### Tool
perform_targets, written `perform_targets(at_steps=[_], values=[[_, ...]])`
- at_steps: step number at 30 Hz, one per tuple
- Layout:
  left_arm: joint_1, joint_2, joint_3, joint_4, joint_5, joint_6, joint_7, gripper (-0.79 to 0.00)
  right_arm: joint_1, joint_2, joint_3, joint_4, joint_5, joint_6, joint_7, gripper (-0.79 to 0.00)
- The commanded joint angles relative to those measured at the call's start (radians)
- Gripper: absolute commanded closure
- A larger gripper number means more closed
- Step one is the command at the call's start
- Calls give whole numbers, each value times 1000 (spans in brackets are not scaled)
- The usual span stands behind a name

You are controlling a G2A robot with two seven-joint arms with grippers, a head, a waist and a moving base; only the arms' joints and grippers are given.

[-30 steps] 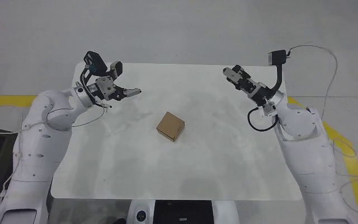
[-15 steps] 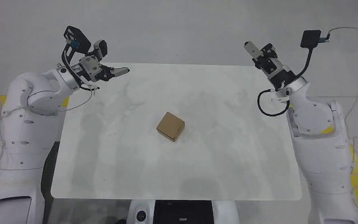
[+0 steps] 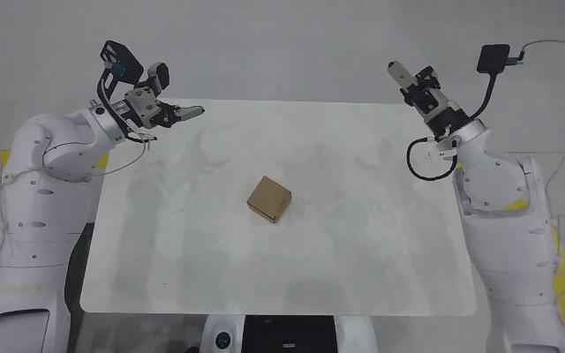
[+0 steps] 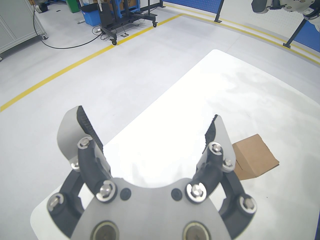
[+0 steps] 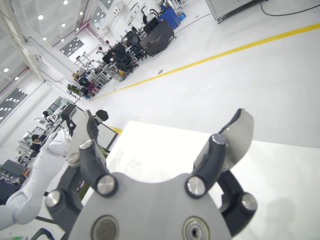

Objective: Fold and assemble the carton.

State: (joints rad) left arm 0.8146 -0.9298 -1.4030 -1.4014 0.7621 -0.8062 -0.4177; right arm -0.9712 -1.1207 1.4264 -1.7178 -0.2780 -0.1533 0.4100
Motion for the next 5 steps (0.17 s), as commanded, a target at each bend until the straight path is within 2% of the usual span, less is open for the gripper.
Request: perform_targets(at_steps=[1,5], values=[[0,0,0,0,0,0,0,-784,0,0,0,0,0,0,0,-785],[0,0,0,0,0,0,0,-784,0,0,0,0,0,0,0,-785]])
